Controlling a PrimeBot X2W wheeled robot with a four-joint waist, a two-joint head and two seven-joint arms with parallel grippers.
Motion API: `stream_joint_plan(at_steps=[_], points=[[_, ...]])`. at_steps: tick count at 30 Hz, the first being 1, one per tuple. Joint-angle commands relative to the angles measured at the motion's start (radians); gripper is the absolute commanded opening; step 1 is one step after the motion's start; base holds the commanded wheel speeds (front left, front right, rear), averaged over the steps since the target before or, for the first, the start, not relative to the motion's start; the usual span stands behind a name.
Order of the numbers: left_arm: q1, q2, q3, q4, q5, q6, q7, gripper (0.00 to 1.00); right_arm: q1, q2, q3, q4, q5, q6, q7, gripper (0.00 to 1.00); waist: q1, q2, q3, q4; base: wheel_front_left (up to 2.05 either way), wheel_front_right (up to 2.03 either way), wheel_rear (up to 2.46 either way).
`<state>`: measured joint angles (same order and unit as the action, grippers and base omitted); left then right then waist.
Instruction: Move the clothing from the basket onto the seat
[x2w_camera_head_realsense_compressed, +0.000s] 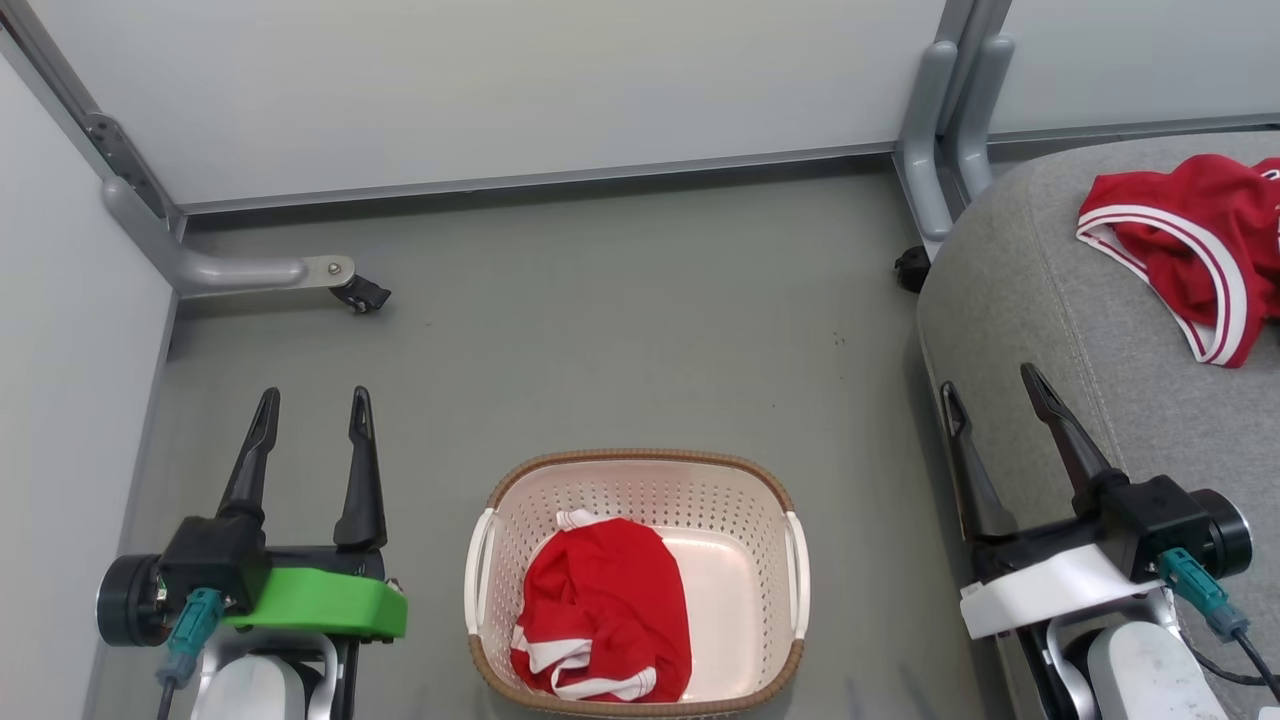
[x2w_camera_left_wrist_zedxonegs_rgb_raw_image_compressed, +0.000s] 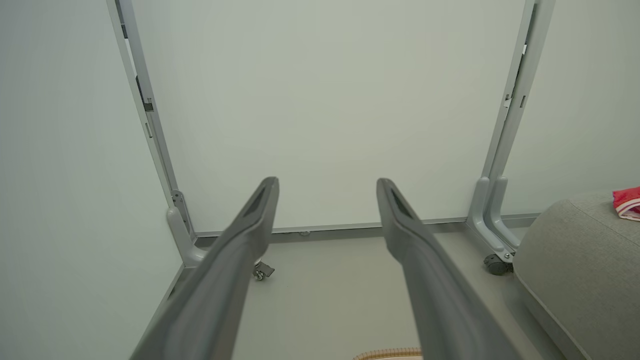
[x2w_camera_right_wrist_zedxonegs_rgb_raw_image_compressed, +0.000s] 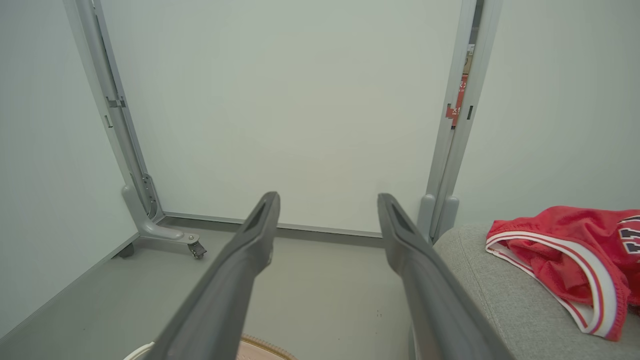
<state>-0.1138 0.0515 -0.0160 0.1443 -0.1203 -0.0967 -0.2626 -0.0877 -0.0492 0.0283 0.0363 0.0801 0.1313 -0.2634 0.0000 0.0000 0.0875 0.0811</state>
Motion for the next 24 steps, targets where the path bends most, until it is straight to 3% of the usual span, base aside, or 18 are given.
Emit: stream_joint_plan(at_steps=[1,24], points=[[0.012,-0.001,0.000,0.003,0.004,-0.004,-0.003,1.00,0.020,-0.003,-0.002,-0.005,0.007,-0.001,-0.002,1.00,0.0000,0.0000,-0.003,0.000,0.00,0.00,0.00],[0.020,-0.001,-0.004,0.016,-0.004,0.000,-0.003,1.00,0.024,-0.003,0.000,0.013,0.010,-0.001,-0.002,1.00,0.0000,0.0000,-0.030,-0.004,0.00,0.00,0.00]])
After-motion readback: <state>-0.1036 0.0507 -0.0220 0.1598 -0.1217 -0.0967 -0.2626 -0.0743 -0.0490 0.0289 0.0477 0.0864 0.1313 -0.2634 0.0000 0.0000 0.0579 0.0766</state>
